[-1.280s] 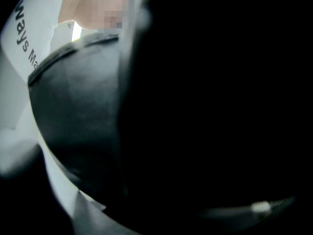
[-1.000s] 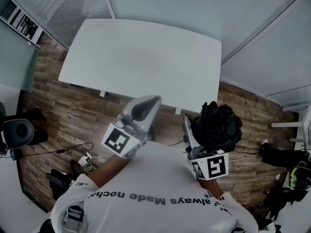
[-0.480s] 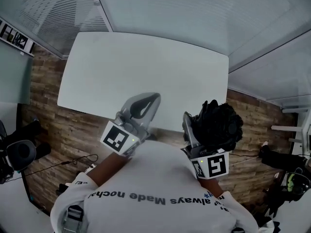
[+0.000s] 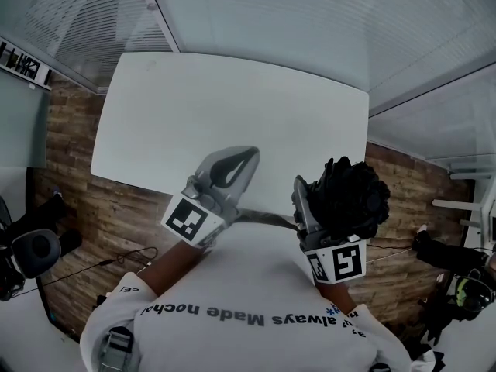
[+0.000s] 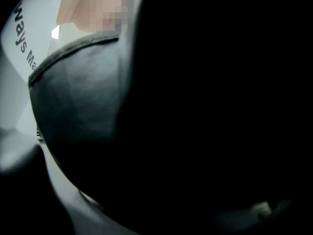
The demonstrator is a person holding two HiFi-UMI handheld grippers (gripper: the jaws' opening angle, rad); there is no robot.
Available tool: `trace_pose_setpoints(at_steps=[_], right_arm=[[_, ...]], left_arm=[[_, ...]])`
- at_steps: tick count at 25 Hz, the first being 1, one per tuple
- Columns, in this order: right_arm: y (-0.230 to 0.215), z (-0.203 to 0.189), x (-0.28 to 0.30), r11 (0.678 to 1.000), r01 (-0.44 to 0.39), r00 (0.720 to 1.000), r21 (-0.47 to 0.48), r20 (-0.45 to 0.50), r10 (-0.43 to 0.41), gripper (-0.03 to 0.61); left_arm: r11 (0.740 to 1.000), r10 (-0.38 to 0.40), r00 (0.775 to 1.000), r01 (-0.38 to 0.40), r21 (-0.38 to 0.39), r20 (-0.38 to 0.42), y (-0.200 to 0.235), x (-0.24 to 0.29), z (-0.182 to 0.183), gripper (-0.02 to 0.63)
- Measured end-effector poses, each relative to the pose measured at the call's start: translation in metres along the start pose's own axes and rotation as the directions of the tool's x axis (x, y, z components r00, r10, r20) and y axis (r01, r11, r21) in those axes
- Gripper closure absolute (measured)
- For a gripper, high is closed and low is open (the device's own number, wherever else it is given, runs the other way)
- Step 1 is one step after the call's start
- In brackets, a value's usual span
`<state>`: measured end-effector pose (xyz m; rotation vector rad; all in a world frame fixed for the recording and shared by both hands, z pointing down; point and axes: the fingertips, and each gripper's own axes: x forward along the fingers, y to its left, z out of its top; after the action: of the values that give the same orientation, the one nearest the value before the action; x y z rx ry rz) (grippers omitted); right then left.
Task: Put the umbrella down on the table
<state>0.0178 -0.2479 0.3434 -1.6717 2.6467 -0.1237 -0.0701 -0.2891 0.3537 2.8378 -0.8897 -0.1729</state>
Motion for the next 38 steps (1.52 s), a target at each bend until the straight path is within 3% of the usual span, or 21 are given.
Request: trace_pose_setpoints(at_steps=[15,22,30,38], right_arm=[[-0.055,0.009,-0.035,1.0,-0.004,1.0,-0.023,0.006,0.004,0.342],[-0.081,-0.001,-0.043,1.0,-0.008,0.999,-0.018,-0.033,0.008,0.342],[-0.11,-0.06,-0.023,1.0,0.0,0.986,-0.004,-0.164,0.0,0.344],[-0.13,-0.151,0.0,1.0,-0.001,0.926,0.02,-0.377,0.009,0.348]], left_arm=[[0.999,0.003,1.0,-0.003,0.037,0.001,-0.043,0.046,0.003,0.611],[0.999,0.009,1.0,-0.009,0.047,-0.004,-0.057,0.067,0.0,0.611],[0.998,0.024,1.0,-0.024,0.05,0.002,-0.056,0.077,0.0,0.611],[0.998,0.04,0.999,-0.04,0.051,0.004,-0.054,0.073,0.0,0.611]])
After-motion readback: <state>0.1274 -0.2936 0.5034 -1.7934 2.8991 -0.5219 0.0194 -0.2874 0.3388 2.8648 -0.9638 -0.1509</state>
